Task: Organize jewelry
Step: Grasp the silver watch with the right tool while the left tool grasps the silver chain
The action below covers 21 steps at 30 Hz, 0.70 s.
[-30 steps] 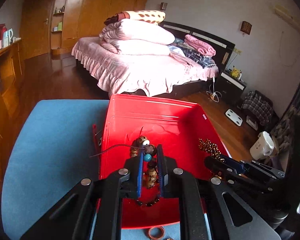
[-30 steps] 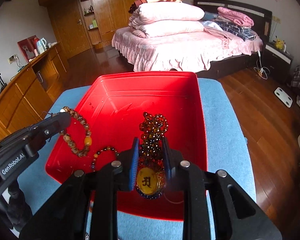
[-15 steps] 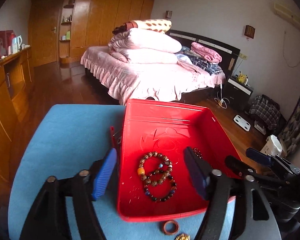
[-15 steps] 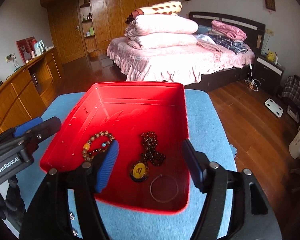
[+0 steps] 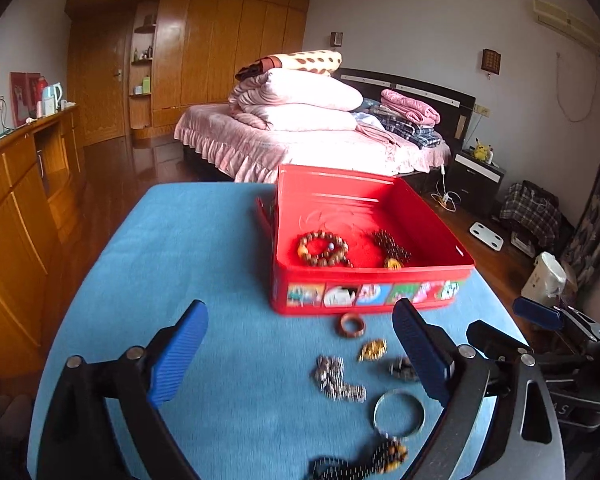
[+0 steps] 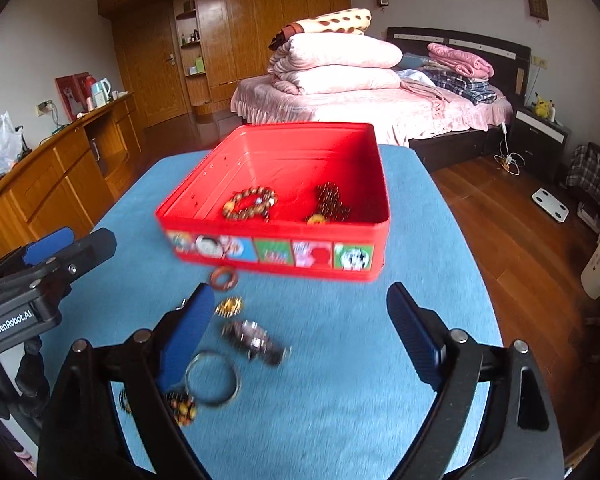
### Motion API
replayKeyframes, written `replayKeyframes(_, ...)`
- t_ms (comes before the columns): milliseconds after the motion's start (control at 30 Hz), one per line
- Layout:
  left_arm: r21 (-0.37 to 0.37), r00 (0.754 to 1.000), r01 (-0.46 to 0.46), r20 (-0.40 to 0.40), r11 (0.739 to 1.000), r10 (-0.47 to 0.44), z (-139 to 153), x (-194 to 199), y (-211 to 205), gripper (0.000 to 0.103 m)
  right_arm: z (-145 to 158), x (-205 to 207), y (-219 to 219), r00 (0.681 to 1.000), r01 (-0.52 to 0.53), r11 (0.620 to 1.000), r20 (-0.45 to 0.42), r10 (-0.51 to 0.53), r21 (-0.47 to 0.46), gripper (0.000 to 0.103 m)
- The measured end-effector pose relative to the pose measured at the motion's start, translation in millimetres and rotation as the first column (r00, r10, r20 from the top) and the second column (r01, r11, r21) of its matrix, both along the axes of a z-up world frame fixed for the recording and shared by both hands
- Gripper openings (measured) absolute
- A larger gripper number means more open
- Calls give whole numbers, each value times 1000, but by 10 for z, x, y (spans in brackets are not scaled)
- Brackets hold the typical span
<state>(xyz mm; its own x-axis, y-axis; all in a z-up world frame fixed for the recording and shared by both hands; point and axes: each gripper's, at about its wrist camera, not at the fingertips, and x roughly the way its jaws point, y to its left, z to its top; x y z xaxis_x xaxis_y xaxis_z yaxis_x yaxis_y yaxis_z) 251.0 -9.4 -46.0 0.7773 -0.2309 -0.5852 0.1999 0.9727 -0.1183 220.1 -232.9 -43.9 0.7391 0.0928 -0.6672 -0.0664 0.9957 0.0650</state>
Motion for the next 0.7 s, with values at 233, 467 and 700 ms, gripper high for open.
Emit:
replayKeyframes(233, 20, 999, -19, -46, 1000, 20, -208, -134, 70, 92, -160, -255, 94, 999, -33, 999, -28, 33, -4, 85)
replayKeyframes(467, 75, 995, -26, -97, 997, 33, -527, -221, 78, 92, -358, -281, 237, 995, -72, 997, -63, 72, -2, 79)
replayKeyframes(700, 84, 992, -42, -119, 996, 51, -650, -161, 117, 92, -455, -110, 284, 993, -84, 996, -80, 85, 10, 71)
